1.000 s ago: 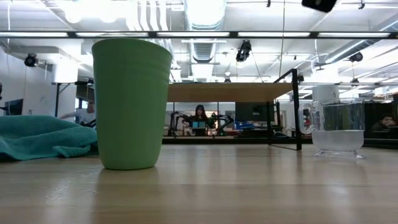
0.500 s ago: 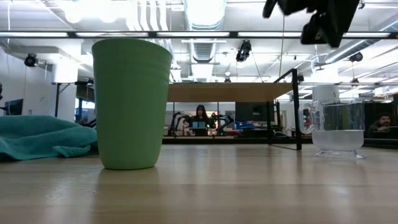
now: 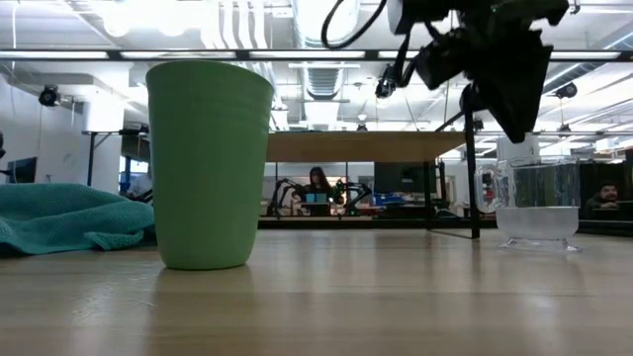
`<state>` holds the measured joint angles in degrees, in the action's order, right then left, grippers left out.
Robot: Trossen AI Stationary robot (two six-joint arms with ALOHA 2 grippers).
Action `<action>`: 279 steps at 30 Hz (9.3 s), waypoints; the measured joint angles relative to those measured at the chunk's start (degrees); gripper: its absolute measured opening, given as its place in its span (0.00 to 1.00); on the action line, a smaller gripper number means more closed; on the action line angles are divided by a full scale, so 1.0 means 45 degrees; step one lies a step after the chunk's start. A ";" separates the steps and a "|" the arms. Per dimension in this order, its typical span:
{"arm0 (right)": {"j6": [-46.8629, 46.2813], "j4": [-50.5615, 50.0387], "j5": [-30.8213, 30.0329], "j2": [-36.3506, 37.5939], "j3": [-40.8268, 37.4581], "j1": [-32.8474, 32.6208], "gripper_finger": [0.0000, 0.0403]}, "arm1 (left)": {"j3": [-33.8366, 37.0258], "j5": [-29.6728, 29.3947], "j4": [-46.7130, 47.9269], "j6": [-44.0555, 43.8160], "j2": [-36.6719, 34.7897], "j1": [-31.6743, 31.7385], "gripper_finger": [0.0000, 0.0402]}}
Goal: Stack small to large cups/mugs on shelf
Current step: Put the transparent mug on the shelf, then put the yellow mug on the shelf
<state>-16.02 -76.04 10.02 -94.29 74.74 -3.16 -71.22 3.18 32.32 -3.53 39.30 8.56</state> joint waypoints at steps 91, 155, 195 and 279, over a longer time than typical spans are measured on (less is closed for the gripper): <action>0.3053 -0.1242 -0.2640 -0.0639 0.5757 0.0028 0.02 | 0.0034 -0.0398 -0.0141 -0.0049 0.0183 0.0005 0.26; 0.8148 -0.3106 -0.3895 -0.2676 0.9301 0.6047 0.02 | -0.0146 -0.0408 -0.0507 -0.0118 0.0426 0.0000 0.26; 0.8358 -0.3104 -0.3907 -0.2729 1.0081 0.6042 0.13 | -0.0121 -0.0418 -0.0510 -0.0117 0.0426 0.0010 0.26; -0.6383 0.0198 0.1259 -0.0386 0.2085 -0.6705 0.30 | 0.0165 0.1501 0.0136 -0.1802 0.0998 0.0010 0.26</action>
<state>-44.75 -75.15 15.68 -96.03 84.12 -33.33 -70.48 9.93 32.93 -11.64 43.79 8.60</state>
